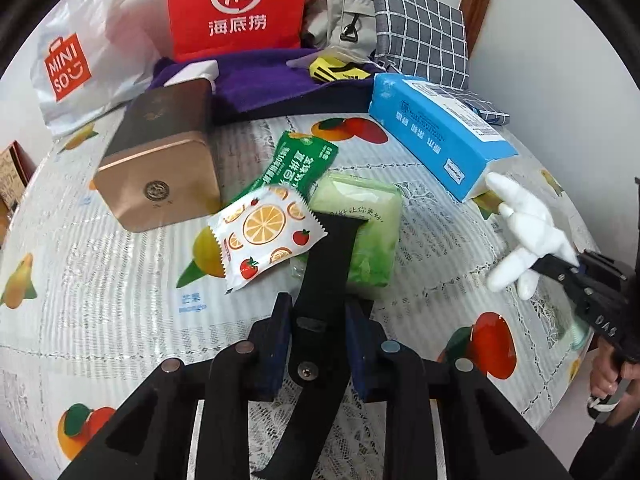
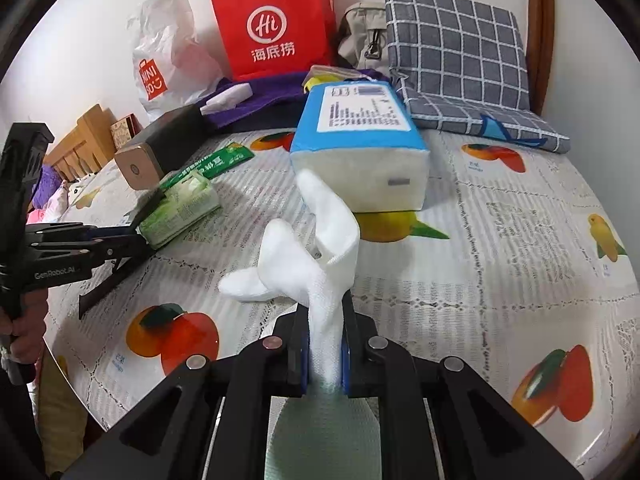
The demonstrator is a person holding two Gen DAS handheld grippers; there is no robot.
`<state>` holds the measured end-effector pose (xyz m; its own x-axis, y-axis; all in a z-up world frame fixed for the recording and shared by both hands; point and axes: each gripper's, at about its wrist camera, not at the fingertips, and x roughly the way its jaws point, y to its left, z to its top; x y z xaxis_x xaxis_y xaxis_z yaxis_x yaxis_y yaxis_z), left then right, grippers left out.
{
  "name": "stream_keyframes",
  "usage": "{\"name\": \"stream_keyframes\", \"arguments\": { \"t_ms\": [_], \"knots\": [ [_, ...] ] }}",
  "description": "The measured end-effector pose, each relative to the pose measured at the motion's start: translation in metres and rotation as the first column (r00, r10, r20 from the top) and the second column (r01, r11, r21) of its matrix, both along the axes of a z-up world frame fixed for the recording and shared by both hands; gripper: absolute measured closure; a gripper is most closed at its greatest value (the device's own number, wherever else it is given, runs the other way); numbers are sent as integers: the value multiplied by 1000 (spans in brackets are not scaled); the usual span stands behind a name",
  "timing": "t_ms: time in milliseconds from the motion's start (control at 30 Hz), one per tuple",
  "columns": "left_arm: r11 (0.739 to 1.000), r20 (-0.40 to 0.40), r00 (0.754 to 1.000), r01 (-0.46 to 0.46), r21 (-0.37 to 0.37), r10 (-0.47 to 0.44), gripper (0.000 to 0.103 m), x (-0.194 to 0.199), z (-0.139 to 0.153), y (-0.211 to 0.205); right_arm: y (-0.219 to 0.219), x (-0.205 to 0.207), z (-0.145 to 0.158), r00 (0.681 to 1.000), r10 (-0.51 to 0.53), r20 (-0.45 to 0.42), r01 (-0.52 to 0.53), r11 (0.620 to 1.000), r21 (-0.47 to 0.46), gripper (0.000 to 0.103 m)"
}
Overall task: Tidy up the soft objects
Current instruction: 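Grasp black watch strap with left tool while right tool holds the white glove up, then carry strap with left tool while right tool carries glove toward the purple towel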
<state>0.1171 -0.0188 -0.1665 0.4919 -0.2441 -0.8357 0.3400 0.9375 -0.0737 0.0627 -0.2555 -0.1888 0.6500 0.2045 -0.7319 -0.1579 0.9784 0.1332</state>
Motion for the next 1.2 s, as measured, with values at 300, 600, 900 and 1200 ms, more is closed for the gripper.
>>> {"name": "stream_keyframes", "arguments": {
  "t_ms": [300,600,900,1200],
  "knots": [
    [997,13,997,-70,-25,70,79,-16,17,31,-13,-6,19,999,-26,32,26,1000,1,92],
    [981,3,981,-191,-40,192,79,-26,21,75,-19,-10,33,998,-46,46,45,999,18,92],
    [970,32,971,-236,-61,238,79,-23,43,88,-15,-8,58,996,-52,74,51,999,9,92],
    [966,60,967,-244,-80,249,79,-4,67,88,-12,11,91,993,-47,108,45,999,18,92]
  ]
}}
